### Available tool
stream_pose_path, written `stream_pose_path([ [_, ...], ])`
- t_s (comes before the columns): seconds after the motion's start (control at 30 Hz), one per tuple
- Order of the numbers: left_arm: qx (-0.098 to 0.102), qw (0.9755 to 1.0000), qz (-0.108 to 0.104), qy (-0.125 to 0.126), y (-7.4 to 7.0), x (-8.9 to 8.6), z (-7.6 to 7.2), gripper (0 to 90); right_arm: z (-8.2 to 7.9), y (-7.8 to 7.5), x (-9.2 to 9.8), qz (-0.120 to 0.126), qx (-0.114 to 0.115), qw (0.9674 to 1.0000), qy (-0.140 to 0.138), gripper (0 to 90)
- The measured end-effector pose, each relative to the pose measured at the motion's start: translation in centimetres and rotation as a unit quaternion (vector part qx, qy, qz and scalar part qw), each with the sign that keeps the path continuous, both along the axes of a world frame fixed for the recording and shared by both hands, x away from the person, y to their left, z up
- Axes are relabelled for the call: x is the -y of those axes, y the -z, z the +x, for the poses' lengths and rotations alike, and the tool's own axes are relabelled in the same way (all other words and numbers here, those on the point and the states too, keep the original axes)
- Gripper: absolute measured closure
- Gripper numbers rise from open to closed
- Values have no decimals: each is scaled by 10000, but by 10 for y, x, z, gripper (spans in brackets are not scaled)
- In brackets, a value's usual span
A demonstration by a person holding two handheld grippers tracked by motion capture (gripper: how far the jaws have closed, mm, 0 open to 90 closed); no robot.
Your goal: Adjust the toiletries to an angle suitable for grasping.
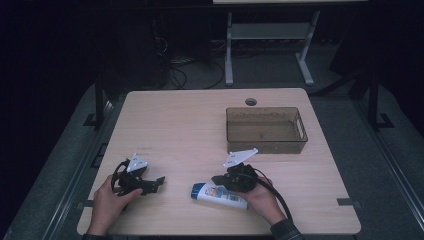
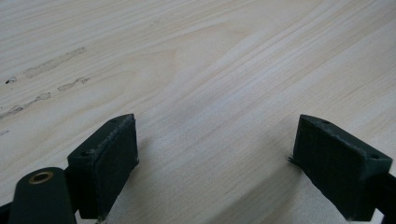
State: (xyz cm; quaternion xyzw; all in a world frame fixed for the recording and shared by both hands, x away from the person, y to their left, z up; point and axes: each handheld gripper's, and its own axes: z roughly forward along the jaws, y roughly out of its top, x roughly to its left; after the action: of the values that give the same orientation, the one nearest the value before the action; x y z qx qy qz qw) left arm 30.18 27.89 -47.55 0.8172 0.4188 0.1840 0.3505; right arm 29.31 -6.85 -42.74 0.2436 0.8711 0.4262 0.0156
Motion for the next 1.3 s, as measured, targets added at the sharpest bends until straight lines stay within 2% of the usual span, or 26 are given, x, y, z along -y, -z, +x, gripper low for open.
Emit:
stream_pose_path([
  [0.3, 1, 10000, -2, -1, 0, 0, 0, 127, -4, 1, -30, -8, -25, 9994, -357, 899],
  [0.73, 2, 10000, 2, 0, 0, 0, 0, 127, -12, 9, -53, -185, -67, 9974, -695, 899],
  [0.93, 2, 10000, 1, 0, 0, 0, 0, 127, -13, 12, -56, -351, -101, 9967, -731, 899],
  [1.3, 2, 10000, -1, -1, 0, 0, 0, 127, -8, 13, -53, -382, -132, 9976, -570, 899],
])
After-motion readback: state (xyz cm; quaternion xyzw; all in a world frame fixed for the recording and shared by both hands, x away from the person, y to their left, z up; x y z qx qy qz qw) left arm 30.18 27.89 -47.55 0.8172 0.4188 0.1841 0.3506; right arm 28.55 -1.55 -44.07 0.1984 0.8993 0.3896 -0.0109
